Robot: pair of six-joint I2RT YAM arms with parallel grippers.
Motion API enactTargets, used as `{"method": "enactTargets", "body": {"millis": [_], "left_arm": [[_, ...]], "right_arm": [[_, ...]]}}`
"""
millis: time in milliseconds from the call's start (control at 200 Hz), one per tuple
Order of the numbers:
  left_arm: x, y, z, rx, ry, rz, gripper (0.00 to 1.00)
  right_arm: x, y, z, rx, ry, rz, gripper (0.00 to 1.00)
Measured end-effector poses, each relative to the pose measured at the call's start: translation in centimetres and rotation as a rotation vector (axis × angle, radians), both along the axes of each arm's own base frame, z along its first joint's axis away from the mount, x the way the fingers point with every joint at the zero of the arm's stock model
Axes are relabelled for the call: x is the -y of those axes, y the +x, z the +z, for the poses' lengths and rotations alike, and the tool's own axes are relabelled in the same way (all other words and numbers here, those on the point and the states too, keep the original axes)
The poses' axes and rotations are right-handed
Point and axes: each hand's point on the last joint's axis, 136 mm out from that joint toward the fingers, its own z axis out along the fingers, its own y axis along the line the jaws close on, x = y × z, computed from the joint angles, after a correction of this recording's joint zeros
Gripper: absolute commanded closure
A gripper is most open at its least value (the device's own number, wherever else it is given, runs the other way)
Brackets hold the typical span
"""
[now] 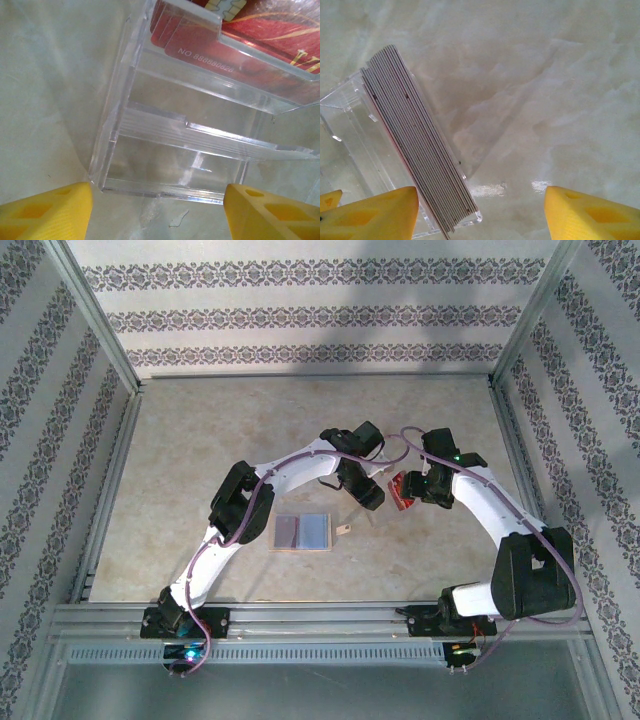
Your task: Put the credit cards into the card holder
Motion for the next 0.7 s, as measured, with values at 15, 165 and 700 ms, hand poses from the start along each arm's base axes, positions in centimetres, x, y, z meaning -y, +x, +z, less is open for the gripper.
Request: {"method": "enactTargets", "body": {"millis": [15, 165, 700], "left_arm": [[0.0, 0.0, 0.0, 0.000, 0.000, 0.000, 0.30], [0.0, 0.0, 0.0, 0.000, 0.000, 0.000, 0.30], [0.0, 0.0, 0.0, -0.001, 0.001, 0.000, 0.30]], "right_arm": [[0.0, 0.0, 0.0, 0.001, 0.001, -0.001, 0.32], [-0.2, 0.0, 0.1, 0.001, 0.019, 0.002, 0.32], [-0.5, -0.3, -1.3, -0.053, 0.023, 0.021, 0.39]]}}
